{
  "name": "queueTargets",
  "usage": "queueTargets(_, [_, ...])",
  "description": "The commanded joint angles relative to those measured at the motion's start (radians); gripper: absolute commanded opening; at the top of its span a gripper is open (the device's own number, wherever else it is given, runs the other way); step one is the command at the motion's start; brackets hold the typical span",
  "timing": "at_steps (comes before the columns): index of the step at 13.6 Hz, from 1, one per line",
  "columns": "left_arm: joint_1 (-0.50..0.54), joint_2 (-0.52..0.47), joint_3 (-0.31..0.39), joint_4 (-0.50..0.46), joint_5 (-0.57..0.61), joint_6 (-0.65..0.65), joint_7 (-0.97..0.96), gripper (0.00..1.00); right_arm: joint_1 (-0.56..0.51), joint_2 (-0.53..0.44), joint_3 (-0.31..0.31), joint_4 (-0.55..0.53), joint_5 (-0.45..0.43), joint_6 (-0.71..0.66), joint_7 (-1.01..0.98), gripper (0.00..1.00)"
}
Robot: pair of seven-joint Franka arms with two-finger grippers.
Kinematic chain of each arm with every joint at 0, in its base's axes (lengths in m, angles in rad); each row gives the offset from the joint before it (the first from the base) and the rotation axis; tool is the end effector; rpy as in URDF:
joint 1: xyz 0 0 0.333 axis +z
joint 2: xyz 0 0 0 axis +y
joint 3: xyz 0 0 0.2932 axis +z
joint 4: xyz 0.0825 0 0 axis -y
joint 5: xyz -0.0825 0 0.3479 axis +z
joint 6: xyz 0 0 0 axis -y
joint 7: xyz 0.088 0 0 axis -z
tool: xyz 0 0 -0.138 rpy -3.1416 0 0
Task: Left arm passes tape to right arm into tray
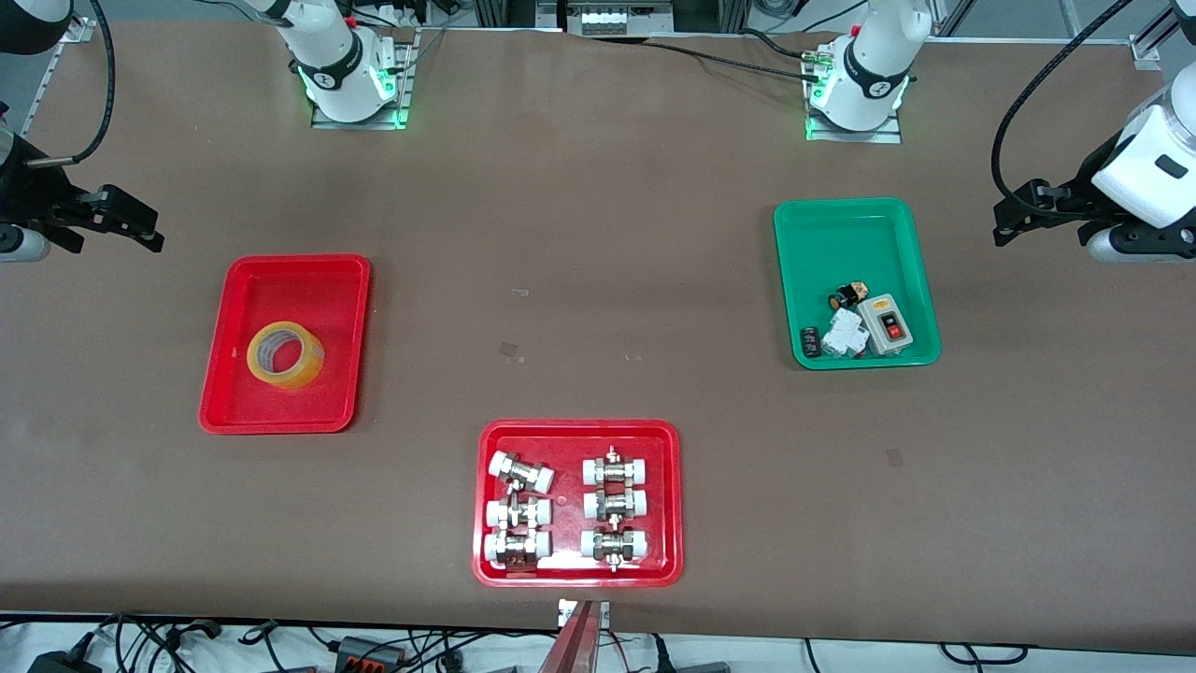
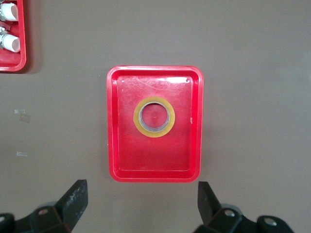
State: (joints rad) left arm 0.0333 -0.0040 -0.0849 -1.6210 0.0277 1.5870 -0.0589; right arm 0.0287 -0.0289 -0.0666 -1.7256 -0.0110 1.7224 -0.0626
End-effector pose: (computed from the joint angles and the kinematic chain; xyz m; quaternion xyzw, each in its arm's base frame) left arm 0.5160 -0.0229 0.5523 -0.9998 -0.0032 0.0142 0.0148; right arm 0.5206 -0.0215 0.5309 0.9998 0.0131 0.0126 0.0051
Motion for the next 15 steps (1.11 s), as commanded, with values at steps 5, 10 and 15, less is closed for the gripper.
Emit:
queueTargets(5, [0.007,0.002,0.001,0.021,-0.011,-0.022,0.022,1.00,0.007,-0.009,-0.006,0.003,-0.001,-0.015,-0.005,1.00])
queueTargets(10, [0.007,0.002,0.001,0.021,-0.011,-0.024,0.022,1.00,-0.010,-0.009,-0.001,0.000,0.003,-0.004,-0.005,1.00])
queueTargets(15, [0.007,0.002,0.001,0.021,-0.011,-0.024,0.021,1.00,-0.033,-0.009,0.034,0.000,0.006,-0.012,-0.005,1.00])
